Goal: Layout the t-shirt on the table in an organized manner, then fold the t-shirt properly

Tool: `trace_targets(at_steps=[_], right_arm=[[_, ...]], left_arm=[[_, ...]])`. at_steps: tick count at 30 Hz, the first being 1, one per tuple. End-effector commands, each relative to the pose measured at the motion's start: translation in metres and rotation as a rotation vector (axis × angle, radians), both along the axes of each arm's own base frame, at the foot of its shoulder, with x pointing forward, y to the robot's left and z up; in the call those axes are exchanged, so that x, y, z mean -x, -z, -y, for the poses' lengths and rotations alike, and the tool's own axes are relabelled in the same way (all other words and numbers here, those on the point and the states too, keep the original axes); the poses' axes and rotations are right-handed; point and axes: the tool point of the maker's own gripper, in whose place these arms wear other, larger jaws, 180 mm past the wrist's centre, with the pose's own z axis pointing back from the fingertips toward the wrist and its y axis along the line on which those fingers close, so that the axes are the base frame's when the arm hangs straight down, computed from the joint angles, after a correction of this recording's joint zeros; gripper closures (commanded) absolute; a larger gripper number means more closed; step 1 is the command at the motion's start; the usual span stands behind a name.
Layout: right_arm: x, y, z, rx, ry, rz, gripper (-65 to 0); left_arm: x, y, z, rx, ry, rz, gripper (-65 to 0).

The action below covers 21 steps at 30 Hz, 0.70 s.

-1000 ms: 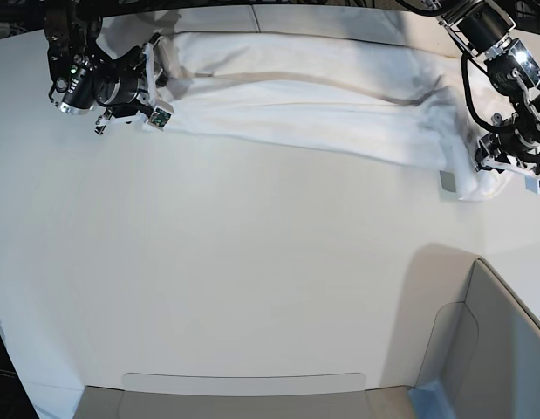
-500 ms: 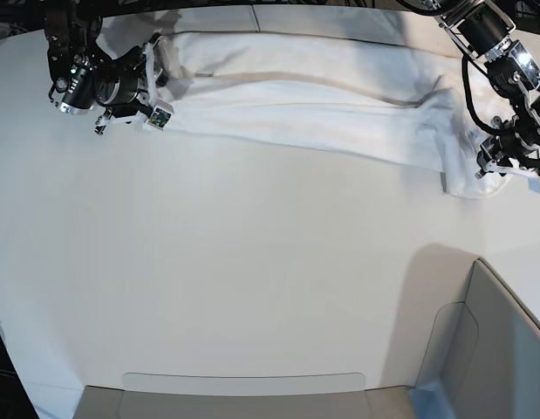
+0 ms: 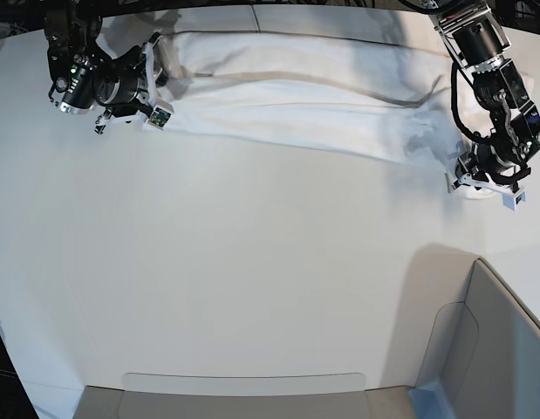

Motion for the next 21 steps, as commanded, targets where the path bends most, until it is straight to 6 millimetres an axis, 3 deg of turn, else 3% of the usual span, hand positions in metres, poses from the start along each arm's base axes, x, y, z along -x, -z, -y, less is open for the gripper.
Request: trace_targets(at_steps=[1, 21], right_arm=[[-0.003, -0.005, 0.002, 0.005, -0.017, 0.021, -21.6], [-0.004, -0.005, 0.0, -0.001, -0.015, 0.022, -21.6]], left_arm=[[-0.008, -0.015, -0.014, -0.059, -0.004, 0.028, -11.0], [-0.006, -0.018, -0.025, -0.114, -0.013, 0.008, -8.6]])
